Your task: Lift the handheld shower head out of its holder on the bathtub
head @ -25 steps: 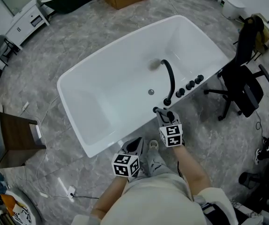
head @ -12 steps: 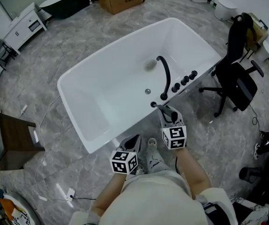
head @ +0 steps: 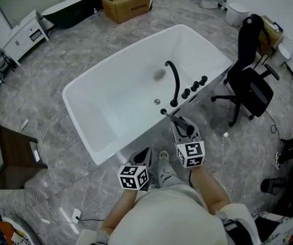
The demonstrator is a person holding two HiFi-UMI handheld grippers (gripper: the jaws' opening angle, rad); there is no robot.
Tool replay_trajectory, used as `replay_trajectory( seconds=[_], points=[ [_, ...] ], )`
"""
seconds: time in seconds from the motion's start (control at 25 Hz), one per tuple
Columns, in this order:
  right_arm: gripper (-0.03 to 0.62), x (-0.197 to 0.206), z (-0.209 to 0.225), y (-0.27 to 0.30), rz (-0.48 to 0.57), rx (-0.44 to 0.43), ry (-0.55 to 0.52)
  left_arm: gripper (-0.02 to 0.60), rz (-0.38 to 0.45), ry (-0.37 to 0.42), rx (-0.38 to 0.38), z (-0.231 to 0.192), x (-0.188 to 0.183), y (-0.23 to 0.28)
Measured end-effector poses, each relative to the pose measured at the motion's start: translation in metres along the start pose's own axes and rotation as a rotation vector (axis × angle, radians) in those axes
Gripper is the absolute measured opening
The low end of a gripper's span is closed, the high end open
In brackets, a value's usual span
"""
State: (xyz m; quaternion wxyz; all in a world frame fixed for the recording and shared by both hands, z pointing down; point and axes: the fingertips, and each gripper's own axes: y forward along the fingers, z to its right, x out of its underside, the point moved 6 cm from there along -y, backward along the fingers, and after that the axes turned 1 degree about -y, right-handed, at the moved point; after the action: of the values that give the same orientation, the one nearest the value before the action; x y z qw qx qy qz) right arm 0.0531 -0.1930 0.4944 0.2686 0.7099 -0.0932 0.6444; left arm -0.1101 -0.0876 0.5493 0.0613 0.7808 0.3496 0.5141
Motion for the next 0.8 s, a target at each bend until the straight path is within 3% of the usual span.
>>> replay_trajectory(
  seconds=[0.8],
  points=[
    [0.144,-0.027,-0.03,-0.109,0.111,0.037,-0.009,0.02,0.036,0.096,0.053,0.035,0.023,-0.048]
  ],
)
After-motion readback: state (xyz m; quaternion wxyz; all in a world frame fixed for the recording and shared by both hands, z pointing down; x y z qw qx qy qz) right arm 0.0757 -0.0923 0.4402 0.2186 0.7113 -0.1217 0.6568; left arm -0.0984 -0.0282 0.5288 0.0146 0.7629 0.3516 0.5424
